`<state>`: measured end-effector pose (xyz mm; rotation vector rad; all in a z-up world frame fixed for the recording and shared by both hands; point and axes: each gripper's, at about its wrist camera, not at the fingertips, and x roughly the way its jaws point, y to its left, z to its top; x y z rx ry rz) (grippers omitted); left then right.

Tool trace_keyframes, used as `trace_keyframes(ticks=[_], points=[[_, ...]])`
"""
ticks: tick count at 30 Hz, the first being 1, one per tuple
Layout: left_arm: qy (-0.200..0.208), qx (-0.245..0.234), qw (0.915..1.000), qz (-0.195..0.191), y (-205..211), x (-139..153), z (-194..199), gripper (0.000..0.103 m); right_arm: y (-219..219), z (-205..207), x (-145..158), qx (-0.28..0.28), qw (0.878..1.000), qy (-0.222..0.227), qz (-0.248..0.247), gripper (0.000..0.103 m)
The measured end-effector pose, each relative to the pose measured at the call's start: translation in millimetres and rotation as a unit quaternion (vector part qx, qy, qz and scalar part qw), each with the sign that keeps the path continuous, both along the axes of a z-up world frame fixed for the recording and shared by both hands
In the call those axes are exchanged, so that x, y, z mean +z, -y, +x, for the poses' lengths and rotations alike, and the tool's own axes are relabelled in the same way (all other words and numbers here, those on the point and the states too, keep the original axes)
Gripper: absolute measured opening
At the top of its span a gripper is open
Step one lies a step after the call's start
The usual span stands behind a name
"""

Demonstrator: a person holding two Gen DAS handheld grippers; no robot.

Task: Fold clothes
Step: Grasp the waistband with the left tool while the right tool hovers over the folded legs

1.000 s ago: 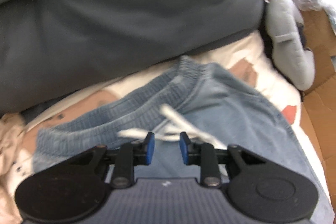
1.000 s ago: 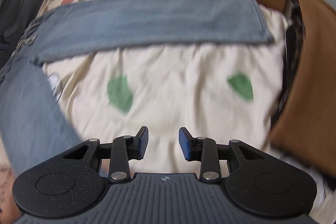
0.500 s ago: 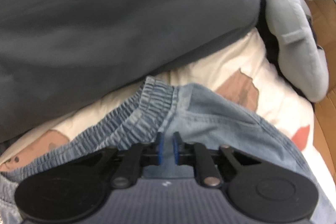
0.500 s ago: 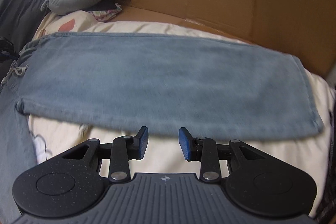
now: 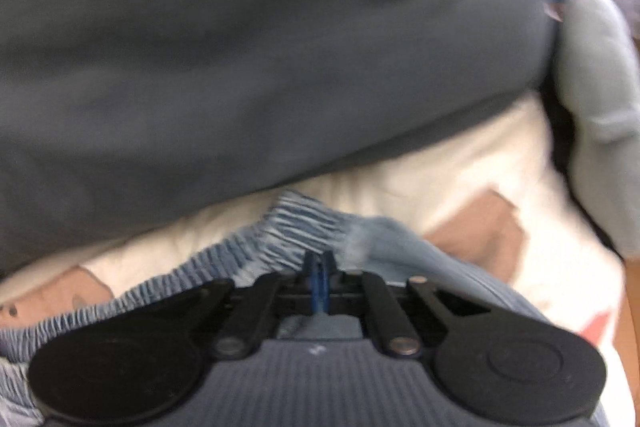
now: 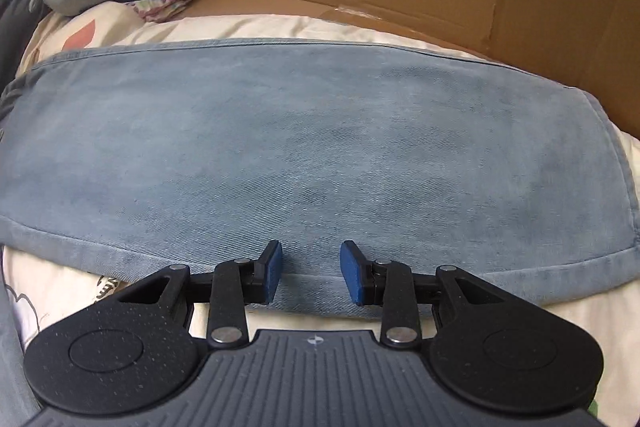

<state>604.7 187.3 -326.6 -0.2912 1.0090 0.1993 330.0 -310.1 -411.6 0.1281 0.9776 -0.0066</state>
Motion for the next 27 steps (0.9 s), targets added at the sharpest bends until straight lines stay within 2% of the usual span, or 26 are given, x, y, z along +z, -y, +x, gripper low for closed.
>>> trace_keyframes(ticks=[3, 6, 16, 19, 20, 23, 25, 27], points=[[-0.008, -0.025, 0.9996, -0.006, 10, 9, -12, 0.004, 1, -2, -1, -0.004, 1.000, 0.001, 0.003, 0.039], [-0.022, -0.034, 0.9992, -0.004, 16, 3, -19, 0.004, 0, -2, -1, -0.006, 1.000, 0.000, 0.003, 0.039], [-0.035, -0.006, 0.9992, 0.016, 7, -42, 0, 0.003, 0, -1, -4, -0.004, 1.000, 0.002, -0.003, 0.039], [-0.032, -0.026, 0.9968, 0.068, 16, -46, 8, 0.003, 3, 0, -7, -0.010, 1.000, 0.006, -0.008, 0.037], [-0.031, -0.027, 0.9964, 0.074, 17, -47, 10, 0.003, 5, 0, -8, -0.011, 1.000, 0.007, -0.009, 0.036], [-0.032, -0.019, 0.9972, 0.065, 15, -49, 11, 0.003, 6, 2, -9, -0.007, 1.000, 0.008, -0.013, 0.036], [-0.034, -0.013, 0.9983, 0.046, 13, -46, 9, 0.003, 11, 2, -9, -0.013, 1.000, 0.007, -0.008, 0.030], [-0.036, -0.039, 0.9981, 0.030, 11, -36, 5, 0.004, 16, 2, -8, -0.021, 1.000, 0.006, -0.003, 0.022]])
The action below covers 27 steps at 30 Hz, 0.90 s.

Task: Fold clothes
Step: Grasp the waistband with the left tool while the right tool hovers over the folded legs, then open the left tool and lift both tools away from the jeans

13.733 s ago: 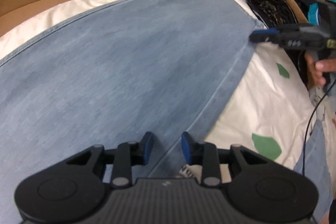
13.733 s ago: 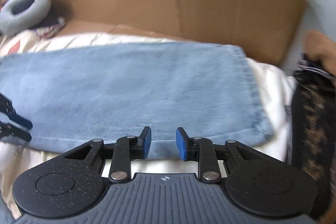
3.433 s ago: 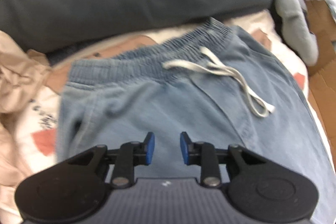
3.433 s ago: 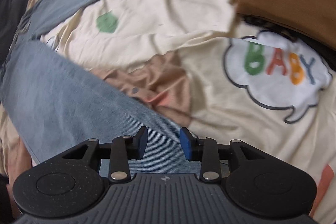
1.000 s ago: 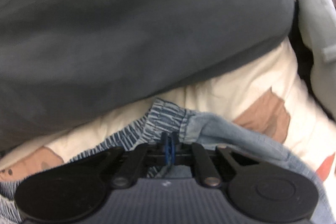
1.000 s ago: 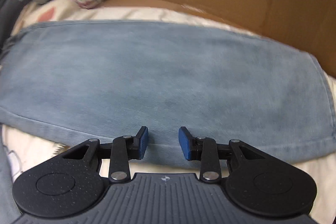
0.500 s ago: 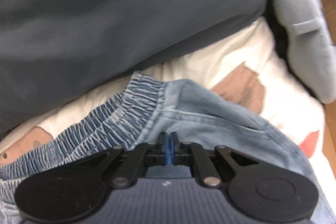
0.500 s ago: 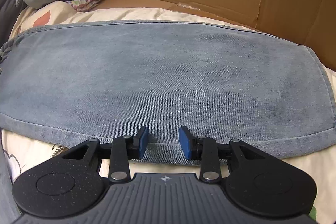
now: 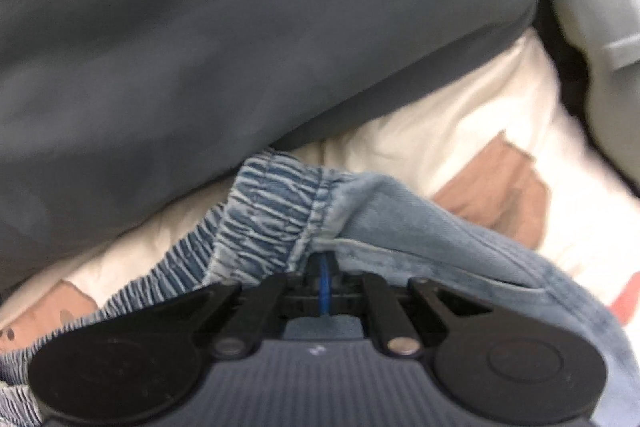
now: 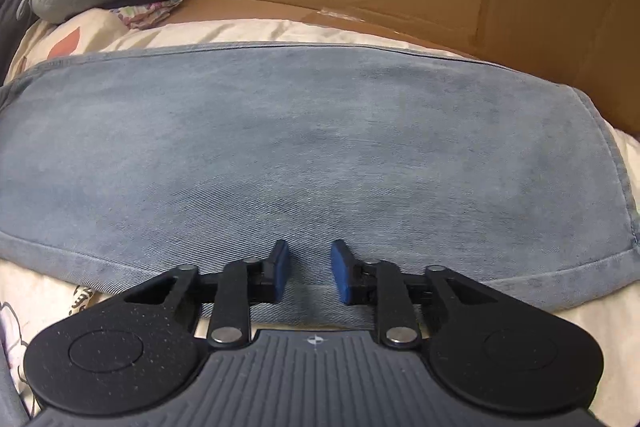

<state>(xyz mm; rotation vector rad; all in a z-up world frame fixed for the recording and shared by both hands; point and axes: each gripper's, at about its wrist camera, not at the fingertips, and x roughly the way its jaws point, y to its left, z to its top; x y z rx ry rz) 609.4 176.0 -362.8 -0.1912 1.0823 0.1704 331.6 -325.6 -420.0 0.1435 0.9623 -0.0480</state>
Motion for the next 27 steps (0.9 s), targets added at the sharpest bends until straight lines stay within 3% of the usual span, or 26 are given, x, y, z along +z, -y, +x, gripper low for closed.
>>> trace_keyframes(ticks=[2, 7, 15, 25, 27], points=[[-0.002, -0.033, 0.9994, 0.000, 0, 10, -6, 0.004, 5, 0, 0, -0.020, 1.000, -0.004, 0.015, 0.020], [-0.001, -0.027, 0.9996, -0.006, -9, 40, -25, 0.013, 8, 4, 12, -0.055, 0.998, -0.021, 0.004, 0.020], [0.002, -0.035, 0.9993, -0.012, -20, 75, -59, 0.021, 30, -23, 47, -0.047, 0.999, -0.007, 0.023, 0.022], [0.002, -0.041, 0.9991, -0.007, -16, 116, -144, 0.048, 61, -62, 112, -0.044, 0.999, 0.021, 0.013, 0.028], [-0.003, -0.037, 0.9992, -0.018, -20, 123, -165, 0.048, 68, -72, 127, -0.044, 0.999, 0.025, 0.019, 0.030]])
